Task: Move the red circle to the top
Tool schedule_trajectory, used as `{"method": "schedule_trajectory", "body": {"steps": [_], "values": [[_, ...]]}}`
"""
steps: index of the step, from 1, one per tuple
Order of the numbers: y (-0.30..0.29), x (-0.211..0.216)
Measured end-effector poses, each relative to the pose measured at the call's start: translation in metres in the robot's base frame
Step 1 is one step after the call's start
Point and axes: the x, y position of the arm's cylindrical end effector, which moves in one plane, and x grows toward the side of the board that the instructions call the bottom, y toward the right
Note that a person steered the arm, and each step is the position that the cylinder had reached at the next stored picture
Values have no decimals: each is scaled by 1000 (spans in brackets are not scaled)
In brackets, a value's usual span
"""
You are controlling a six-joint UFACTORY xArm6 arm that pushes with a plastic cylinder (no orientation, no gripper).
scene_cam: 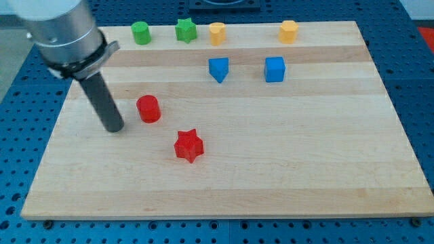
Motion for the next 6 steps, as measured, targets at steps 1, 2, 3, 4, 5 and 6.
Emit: {"method": "schedule_trajectory", "body": {"steps": [1, 2, 3, 4, 5, 6], "values": [[14, -3], [26, 9], [59, 4], [61, -13], [61, -27], [61, -38]]}}
